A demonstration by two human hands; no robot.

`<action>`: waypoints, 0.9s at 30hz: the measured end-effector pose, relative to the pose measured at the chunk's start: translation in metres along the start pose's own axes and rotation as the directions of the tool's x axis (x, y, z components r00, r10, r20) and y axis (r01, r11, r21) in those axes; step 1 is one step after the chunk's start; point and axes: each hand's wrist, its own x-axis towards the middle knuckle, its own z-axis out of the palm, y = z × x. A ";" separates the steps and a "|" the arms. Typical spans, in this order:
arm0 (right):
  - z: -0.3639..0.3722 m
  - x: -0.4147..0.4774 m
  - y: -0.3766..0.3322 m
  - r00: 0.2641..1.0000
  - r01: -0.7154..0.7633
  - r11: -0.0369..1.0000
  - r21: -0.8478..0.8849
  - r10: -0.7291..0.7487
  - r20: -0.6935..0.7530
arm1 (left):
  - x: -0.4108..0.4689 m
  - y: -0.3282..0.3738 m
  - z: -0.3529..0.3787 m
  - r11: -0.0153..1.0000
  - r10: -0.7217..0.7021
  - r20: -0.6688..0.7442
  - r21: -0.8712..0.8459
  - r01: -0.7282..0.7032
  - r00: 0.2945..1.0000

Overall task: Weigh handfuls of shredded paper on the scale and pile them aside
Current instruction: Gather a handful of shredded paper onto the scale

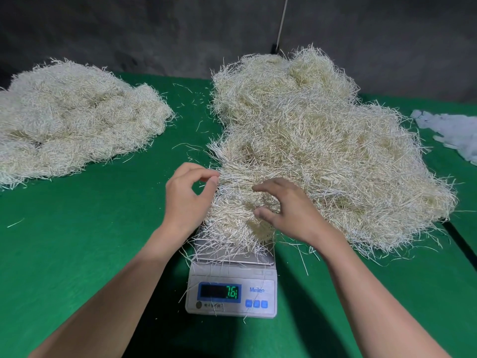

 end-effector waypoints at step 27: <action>-0.042 0.035 0.070 0.919 -0.262 0.924 0.277 0.327 -0.221 | 0.025 0.032 0.043 0.999 -0.011 0.167 -0.047 0.019 0.986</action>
